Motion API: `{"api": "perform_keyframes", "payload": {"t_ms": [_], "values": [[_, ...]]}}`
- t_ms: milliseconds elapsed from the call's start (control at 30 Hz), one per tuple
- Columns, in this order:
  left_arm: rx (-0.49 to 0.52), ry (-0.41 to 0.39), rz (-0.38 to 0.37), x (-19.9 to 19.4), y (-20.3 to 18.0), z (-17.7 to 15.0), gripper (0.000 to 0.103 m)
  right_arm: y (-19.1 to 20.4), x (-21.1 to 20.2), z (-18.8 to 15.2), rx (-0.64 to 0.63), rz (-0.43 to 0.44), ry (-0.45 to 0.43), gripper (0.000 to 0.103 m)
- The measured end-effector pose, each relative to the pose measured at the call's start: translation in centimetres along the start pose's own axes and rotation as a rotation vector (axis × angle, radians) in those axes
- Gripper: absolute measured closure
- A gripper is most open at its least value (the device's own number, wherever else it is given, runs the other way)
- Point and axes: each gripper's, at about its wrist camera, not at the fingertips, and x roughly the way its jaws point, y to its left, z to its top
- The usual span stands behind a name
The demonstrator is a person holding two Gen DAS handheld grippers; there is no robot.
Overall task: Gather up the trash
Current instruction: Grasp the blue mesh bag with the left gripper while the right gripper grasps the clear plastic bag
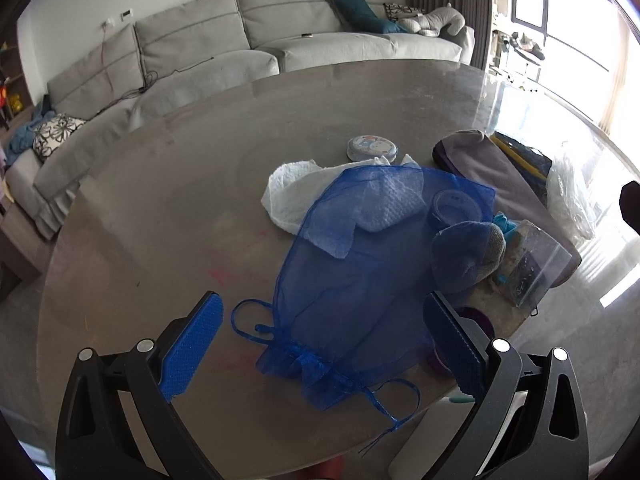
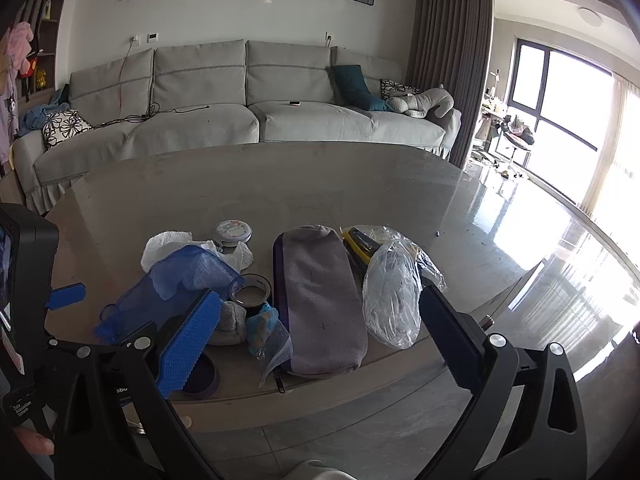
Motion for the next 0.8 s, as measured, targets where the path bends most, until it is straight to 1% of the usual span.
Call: {"api": "perform_keyframes", "payload": {"t_ms": [100, 200, 300, 433, 533, 600, 700, 800], "values": [[0.001, 0.029, -0.006, 1.1, -0.3, -0.3, 0.005, 0.2, 0.5, -0.1, -0.006, -0.006, 0.001, 0.004], [0.008, 0.050, 0.004, 2.2, -0.5, -0.6, 0.005, 0.4, 0.9, -0.3, -0.011, -0.009, 0.011, 0.004], [-0.008, 0.063, -0.010, 2.9, -0.3, -0.9, 0.005, 0.3, 1.4, -0.6, -0.013, -0.001, 0.026, 0.004], [-0.012, 0.072, -0.009, 3.6, -0.2, -1.2, 0.005, 0.6, 2.2, -1.0, -0.024, 0.003, 0.045, 0.004], [-0.023, 0.095, -0.026, 4.3, -0.1, -1.4, 0.004, 0.7, 2.4, -1.1, -0.021, 0.012, 0.048, 0.004], [-0.045, 0.099, -0.049, 4.5, 0.3, -1.4, 0.004, 0.9, 2.6, -1.1, -0.024, 0.011, 0.052, 0.004], [-0.034, 0.093, -0.052, 4.6, 0.3, -1.5, 0.004, 1.0, 2.9, -1.2, -0.022, 0.012, 0.060, 0.004], [-0.021, 0.069, -0.063, 4.6, 0.3, -1.8, 0.006, 1.0, 3.1, -1.3, -0.017, 0.013, 0.065, 0.004]]}}
